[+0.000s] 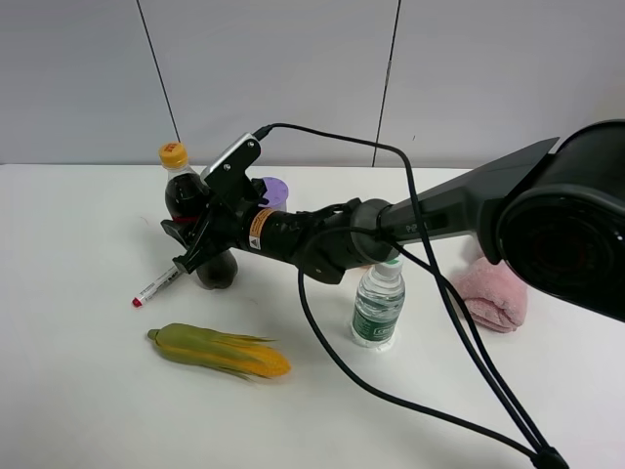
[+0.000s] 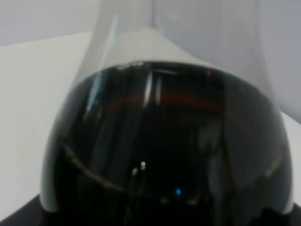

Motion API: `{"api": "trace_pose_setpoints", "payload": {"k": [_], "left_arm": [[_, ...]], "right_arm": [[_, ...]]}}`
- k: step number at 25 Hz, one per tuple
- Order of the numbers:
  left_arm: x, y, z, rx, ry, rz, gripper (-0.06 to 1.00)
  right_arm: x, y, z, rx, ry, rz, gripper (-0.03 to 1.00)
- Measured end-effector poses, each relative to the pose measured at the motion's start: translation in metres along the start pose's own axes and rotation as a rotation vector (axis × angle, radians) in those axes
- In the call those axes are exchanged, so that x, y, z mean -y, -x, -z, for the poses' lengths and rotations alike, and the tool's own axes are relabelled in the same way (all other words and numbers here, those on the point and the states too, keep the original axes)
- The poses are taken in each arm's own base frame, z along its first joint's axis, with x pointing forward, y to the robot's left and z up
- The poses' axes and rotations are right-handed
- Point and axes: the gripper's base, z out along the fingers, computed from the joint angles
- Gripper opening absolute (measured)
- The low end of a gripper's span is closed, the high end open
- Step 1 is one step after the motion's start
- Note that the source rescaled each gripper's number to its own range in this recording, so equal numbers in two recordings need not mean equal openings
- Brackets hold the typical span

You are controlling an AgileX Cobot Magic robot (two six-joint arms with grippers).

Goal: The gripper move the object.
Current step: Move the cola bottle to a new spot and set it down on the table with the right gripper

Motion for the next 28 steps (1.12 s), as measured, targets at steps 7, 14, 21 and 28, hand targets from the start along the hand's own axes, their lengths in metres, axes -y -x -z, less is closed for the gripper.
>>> {"api": "trace_pose_setpoints", "payload": {"k": [7,14,21,28], "left_arm": [[0.0,0.0,0.0,0.0,0.0,0.0,1.0],[0.0,0.0,0.0,0.0,0.0,0.0,1.0],[0.0,0.0,0.0,0.0,0.001,0.0,1.0],[0.0,0.0,0.0,0.0,0.001,0.0,1.0]], "right_arm": [[0.0,0.0,0.0,0.003,0.002,0.002,0.0],[0.0,0.003,0.0,0.034,0.005,-0.009,0.48],[-0.001,0.004,0.0,0.039,0.007,-0.009,0.98],[-0.002,0.016,0.004,0.027,0.022,0.028,0.98]]}}
